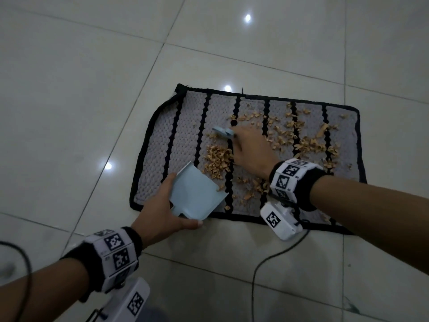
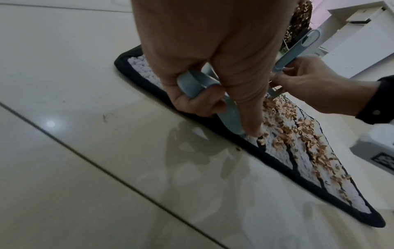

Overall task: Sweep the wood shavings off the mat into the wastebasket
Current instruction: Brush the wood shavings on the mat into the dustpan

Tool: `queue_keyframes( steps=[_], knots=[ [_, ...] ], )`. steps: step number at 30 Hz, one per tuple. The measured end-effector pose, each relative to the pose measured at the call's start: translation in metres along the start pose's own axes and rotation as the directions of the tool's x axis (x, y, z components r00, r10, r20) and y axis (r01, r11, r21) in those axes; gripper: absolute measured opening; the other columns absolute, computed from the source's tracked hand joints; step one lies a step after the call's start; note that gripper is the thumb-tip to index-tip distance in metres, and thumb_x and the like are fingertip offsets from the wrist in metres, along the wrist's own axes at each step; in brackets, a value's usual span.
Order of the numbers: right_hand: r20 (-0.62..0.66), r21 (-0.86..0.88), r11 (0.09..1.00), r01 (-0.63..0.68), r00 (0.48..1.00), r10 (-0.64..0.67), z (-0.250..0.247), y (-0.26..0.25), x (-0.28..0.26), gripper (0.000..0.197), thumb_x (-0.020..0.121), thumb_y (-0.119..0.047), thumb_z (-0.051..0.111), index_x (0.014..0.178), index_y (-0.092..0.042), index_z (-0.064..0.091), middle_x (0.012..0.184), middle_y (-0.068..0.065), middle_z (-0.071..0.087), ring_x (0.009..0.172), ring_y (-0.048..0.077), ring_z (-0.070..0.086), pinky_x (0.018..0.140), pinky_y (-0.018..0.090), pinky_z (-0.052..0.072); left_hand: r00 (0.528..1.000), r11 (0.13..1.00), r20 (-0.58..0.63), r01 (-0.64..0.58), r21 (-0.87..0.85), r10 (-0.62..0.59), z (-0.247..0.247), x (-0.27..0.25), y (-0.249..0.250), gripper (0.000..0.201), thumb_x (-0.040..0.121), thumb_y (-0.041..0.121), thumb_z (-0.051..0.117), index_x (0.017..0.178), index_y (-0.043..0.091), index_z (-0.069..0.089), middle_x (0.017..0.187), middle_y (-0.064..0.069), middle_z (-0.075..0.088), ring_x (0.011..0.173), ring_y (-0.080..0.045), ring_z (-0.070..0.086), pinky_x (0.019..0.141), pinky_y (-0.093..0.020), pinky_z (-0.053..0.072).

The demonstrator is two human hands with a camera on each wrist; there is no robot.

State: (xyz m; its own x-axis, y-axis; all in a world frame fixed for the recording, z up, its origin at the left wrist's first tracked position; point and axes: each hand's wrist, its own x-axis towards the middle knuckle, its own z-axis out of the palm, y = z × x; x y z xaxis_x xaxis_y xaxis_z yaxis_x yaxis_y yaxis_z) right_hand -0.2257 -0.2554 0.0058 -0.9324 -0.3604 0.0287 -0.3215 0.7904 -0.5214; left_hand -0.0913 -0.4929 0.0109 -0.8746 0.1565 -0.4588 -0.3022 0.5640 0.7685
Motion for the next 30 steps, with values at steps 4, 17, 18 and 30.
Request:
queue_keyframes(
  steps=[4, 17, 18, 30],
  knots=[
    [0.056, 0.017, 0.999, 0.050, 0.997, -0.051, 0.002, -0.006, -0.014, 0.025, 0.091, -0.007, 0.047, 0.112, -0.006, 0.061, 0.086, 0.012, 0.062, 0.073, 0.024, 0.050, 0.064, 0.032, 0.038, 1.000, 0.999, 0.009, 0.005, 0.034, -0.005, 0.001, 0.011, 0.004, 0.126, 0.057, 0.042, 0.092, 0.153, 0.033, 0.011, 0.134, 0.013, 0.041, 0.119, -0.010, 0.042, 0.096, -0.024, 0.041],
    [0.191, 0.100, 0.968, 0.229, 0.951, -0.245, 0.008, -0.028, -0.049, 0.024, 0.085, -0.013, 0.055, 0.106, -0.013, 0.066, 0.092, 0.005, 0.070, 0.081, 0.021, 0.061, 0.071, 0.031, 0.049, 0.999, 0.997, -0.036, -0.039, -0.059, 0.037, 0.014, 0.031, -0.004, 0.128, 0.051, 0.042, 0.096, 0.152, 0.028, 0.019, 0.136, 0.009, 0.049, 0.118, -0.009, 0.052, 0.086, -0.013, 0.044],
    [0.188, 0.110, 0.966, 0.232, 0.950, -0.250, 0.006, -0.026, -0.048, 0.021, 0.085, -0.017, 0.057, 0.104, -0.015, 0.067, 0.093, 0.003, 0.070, 0.083, 0.020, 0.062, 0.073, 0.034, 0.051, 0.999, 0.998, -0.037, -0.036, -0.060, 0.034, 0.015, 0.031, -0.004, 0.128, 0.053, 0.038, 0.096, 0.153, 0.027, 0.017, 0.139, 0.009, 0.048, 0.120, -0.008, 0.050, 0.089, -0.013, 0.043],
    [-0.052, 0.227, 0.960, 0.164, 0.986, -0.156, -0.014, -0.009, 0.034, 0.026, 0.082, 0.009, 0.056, 0.098, -0.002, 0.073, 0.096, 0.015, 0.073, 0.086, 0.028, 0.067, 0.075, 0.040, 0.057, 0.998, 1.000, -0.057, -0.013, -0.005, 0.013, 0.014, 0.025, 0.000, 0.128, 0.060, 0.037, 0.091, 0.155, 0.034, 0.005, 0.127, 0.028, 0.039, 0.114, 0.002, 0.042, 0.081, 0.003, 0.035]
  ],
)
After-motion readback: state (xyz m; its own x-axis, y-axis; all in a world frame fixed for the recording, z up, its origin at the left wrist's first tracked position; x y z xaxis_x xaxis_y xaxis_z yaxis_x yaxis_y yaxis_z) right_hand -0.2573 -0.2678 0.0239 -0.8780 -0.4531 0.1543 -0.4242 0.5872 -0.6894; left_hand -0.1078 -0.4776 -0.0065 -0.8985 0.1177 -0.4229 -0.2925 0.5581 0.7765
